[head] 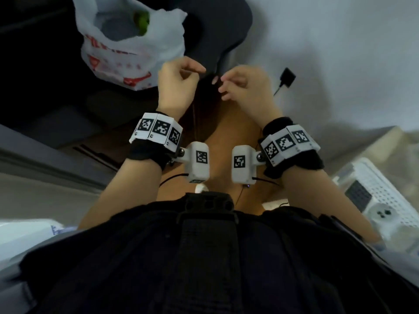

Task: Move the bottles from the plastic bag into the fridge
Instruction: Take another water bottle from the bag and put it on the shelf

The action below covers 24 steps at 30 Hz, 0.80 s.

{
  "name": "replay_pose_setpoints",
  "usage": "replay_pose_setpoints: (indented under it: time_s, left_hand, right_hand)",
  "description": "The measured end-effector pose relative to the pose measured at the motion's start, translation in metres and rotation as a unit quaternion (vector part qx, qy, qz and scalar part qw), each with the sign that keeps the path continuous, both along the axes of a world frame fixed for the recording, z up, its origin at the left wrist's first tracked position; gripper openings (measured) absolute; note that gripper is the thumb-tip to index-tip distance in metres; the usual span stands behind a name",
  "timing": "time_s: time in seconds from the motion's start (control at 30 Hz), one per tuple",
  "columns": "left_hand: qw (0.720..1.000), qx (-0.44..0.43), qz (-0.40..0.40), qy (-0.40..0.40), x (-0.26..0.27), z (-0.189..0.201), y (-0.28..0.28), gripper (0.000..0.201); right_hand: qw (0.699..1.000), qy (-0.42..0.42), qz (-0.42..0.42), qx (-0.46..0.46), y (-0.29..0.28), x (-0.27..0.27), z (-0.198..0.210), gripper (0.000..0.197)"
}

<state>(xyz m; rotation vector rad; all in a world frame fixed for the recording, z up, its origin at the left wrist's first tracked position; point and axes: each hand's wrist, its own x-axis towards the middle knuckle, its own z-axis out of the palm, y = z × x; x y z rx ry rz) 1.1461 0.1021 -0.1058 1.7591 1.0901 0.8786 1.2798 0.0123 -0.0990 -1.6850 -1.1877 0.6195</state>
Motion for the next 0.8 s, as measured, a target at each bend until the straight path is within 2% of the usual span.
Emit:
replay_pose_setpoints:
  time_s: [0.23,0.37,0.47,0.57,0.73,0.8]
  left_hand:
    - [0.988,0.027,0.152,0.009,-0.013,0.002,0.113,0.029]
    - [0.979,0.046,0.197,0.041,-0.029,0.006,0.160,0.037]
    - [0.974,-0.008,0.218,0.064,-0.036,0.000,0.189,0.035]
    - [0.958,-0.113,0.220,0.146,-0.041,-0.015,0.211,0.028]
    - [0.907,-0.242,0.208,0.275,-0.052,-0.033,0.225,0.034]
    - [0.891,-0.290,0.179,0.300,-0.050,-0.038,0.226,0.037]
  right_hand:
    - [0.994,-0.047,0.101,0.006,0.143,0.009,0.007,0.014]
    - [0.988,-0.048,0.147,0.013,0.207,0.002,0.012,0.021]
    - [0.980,-0.050,0.192,-0.006,0.245,-0.001,0.009,0.029]
    - [0.970,-0.054,0.239,-0.010,0.282,-0.005,-0.002,0.029]
    - [0.929,-0.107,0.339,-0.106,0.332,-0.011,-0.027,0.032]
    - [0.907,-0.126,0.380,-0.130,0.345,-0.010,-0.031,0.031]
